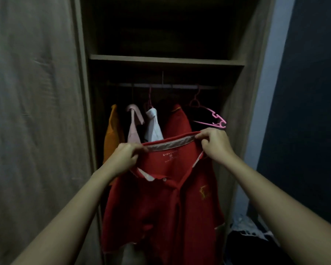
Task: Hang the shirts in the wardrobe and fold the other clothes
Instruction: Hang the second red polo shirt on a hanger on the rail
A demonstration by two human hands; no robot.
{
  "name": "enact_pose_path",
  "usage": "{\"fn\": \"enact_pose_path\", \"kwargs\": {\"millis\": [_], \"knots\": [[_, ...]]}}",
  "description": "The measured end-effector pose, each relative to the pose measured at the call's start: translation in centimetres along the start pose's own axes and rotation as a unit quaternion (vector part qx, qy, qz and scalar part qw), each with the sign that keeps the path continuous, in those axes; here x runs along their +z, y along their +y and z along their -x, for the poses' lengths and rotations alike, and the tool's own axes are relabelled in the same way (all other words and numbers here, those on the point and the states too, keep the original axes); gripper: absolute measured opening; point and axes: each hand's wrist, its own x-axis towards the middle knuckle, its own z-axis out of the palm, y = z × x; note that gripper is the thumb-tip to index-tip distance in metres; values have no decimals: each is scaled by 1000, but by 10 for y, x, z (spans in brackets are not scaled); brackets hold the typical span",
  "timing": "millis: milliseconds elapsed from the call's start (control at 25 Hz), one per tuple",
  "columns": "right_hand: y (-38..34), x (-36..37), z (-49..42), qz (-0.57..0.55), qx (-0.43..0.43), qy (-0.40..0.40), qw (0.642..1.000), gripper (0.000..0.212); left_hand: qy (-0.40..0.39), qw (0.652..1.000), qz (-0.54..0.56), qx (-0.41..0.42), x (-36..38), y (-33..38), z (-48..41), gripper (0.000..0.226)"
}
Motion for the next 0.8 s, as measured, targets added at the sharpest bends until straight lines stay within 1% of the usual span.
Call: {"fn": "enact_pose_path", "kwargs": {"millis": [40,120,160,240,280,320,360,440,480,560,640,720,800], "knots": [[4,-3,-7,8,-5,-2,1000,39,5,1000,-14,-7,5,3,-8,47],[15,-9,-22,22,-16,-4,1000,39,-12,999,10,-28,11,7,-25,46],[18,-12,-26,26,-21,-5,999,39,-46,998,38,-36,11,9,-30,40],[29,-18,-36,32,-29,-5,999,38,-91,984,151,-37,12,22,-46,22],[35,-19,-42,38,-33,-8,999,39,-82,974,208,-30,15,31,-58,14],[39,-19,-49,47,-40,-13,998,39,-49,971,234,-20,20,39,-73,12],[44,-19,-56,56,-48,-19,997,40,-9,973,231,-9,29,47,-91,12],[53,-18,-65,76,-65,-34,994,41,40,970,238,0,50,65,-132,17],[57,-18,-68,84,-74,-41,993,41,41,964,263,-16,61,74,-151,20],[66,-22,-72,93,-84,-49,991,40,8,940,332,-83,92,85,-198,30],[76,-28,-77,99,-83,-55,990,41,-18,916,370,-154,127,90,-249,42],[86,-33,-83,106,-85,-63,989,41,-20,902,381,-203,154,92,-294,53],[96,-40,-89,111,-86,-65,988,41,-4,893,384,-237,179,94,-326,58]]}}
